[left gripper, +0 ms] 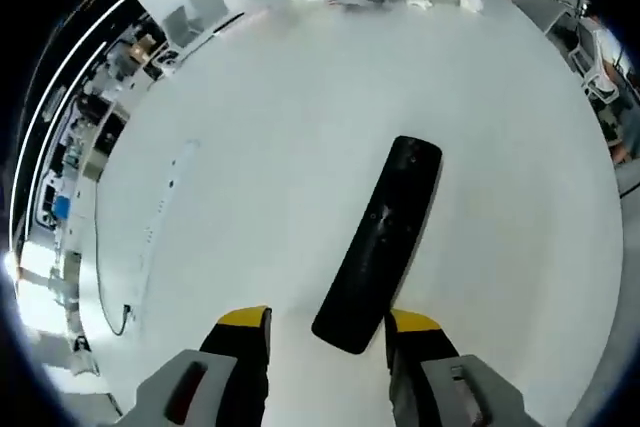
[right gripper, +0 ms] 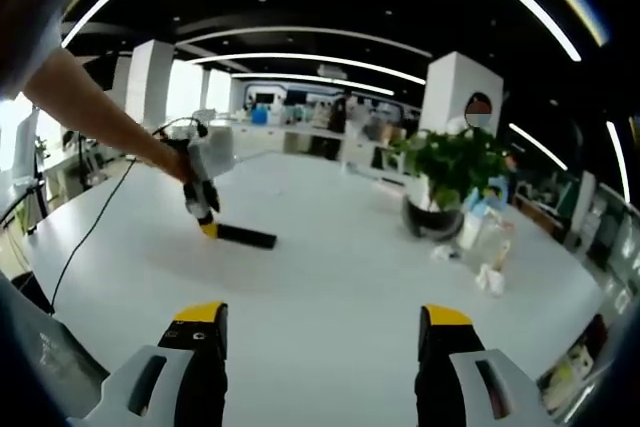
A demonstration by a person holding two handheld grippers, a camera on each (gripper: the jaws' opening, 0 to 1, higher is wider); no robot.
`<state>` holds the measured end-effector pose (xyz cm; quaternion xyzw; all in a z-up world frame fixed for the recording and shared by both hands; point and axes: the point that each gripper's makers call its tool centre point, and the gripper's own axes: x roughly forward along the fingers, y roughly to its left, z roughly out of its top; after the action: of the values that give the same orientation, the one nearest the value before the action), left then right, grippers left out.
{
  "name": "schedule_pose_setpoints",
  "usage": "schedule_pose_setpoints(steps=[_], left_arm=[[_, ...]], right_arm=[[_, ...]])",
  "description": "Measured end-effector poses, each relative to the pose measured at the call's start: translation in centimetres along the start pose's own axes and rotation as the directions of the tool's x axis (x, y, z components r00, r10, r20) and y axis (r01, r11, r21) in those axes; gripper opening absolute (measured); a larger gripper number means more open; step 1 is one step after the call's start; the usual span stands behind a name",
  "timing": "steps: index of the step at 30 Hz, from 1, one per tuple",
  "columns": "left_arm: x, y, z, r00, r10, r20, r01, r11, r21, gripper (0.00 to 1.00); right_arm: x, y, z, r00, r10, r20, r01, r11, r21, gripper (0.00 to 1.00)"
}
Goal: Press the specified remote control buttons in sequence, fully releasing each button before pressing the next.
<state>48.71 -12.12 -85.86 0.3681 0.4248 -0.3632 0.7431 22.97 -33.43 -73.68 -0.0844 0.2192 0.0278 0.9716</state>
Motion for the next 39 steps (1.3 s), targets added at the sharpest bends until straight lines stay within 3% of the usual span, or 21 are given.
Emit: schedule_pose_setpoints(steps=[2,5,7,9,10,11,13,17,19,21,23,25,29,33,39], left_arm=[[-0.3,0.3,-0.2,0.998,0.056,0.041,-0.056,0.998,-0.015,0.54],[-1.1,0.8,-0.2,0.984,0.153,0.097,-0.151,0.988,-0.022,0.61],[-2.1,1.1,0.5,0.965,0.207,0.164,-0.206,0.978,-0.026,0.6],[-3.3,1.1,1.3,0.943,0.241,0.231,-0.229,0.97,-0.077,0.61],[-3.7,0.9,1.5,0.938,0.24,0.25,-0.219,0.97,-0.106,0.61],[-4.4,0.1,1.5,0.943,0.211,0.256,-0.174,0.972,-0.159,0.62],[-5.9,-0.6,2.4,0.919,0.209,0.333,-0.146,0.968,-0.205,0.64],[-8.3,-1.8,2.1,0.898,0.239,0.37,-0.173,0.964,-0.201,0.68],[-9.3,-2.8,2.0,0.888,0.234,0.396,-0.154,0.962,-0.225,0.7],[-10.8,-4.3,1.8,0.867,0.235,0.439,-0.124,0.956,-0.266,0.71],[-11.8,-5.4,0.9,0.865,0.237,0.443,-0.123,0.955,-0.27,0.71],[-12.8,-6.1,0.3,0.847,0.26,0.463,-0.132,0.948,-0.291,0.71],[-14.7,-7.2,-0.9,0.832,0.278,0.48,-0.122,0.936,-0.33,0.75],[-16.5,-7.7,-1.9,0.812,0.308,0.496,-0.101,0.91,-0.401,0.75],[-18.8,-9.3,-4.5,0.804,0.343,0.486,-0.102,0.885,-0.455,0.76]], right_arm=[[0.0,0.0,0.0,1.0,0.002,0.002,-0.002,1.0,0.0,0.77],[0.0,0.1,0.0,1.0,0.006,0.001,-0.006,1.0,-0.003,0.76],[0.0,0.3,0.1,1.0,0.011,0.002,-0.011,1.0,-0.005,0.77],[0.0,0.3,0.1,1.0,0.013,0.002,-0.013,1.0,-0.007,0.77],[0.0,0.4,0.1,1.0,0.015,0.001,-0.015,1.0,-0.006,0.77],[0.0,0.4,0.1,1.0,0.017,0.001,-0.017,1.0,-0.006,0.77],[0.0,0.4,0.1,1.0,0.017,0.005,-0.017,1.0,-0.007,0.77],[-0.2,0.3,0.3,1.0,0.014,0.016,-0.014,1.0,-0.004,0.78],[-0.3,0.3,0.3,1.0,0.014,0.017,-0.013,1.0,-0.002,0.78],[-0.3,0.3,0.4,1.0,0.014,0.021,-0.014,1.0,-0.002,0.78],[-0.4,0.3,0.4,1.0,0.012,0.025,-0.012,1.0,-0.002,0.78],[-0.4,0.3,0.5,0.999,0.013,0.029,-0.013,1.0,0.002,0.78],[-0.5,0.3,0.6,0.999,0.018,0.036,-0.018,1.0,0.009,0.78],[-0.5,0.4,0.6,0.999,0.021,0.037,-0.021,1.0,0.004,0.79],[-0.8,0.3,0.8,0.998,0.021,0.053,-0.023,1.0,0.02,0.79]])
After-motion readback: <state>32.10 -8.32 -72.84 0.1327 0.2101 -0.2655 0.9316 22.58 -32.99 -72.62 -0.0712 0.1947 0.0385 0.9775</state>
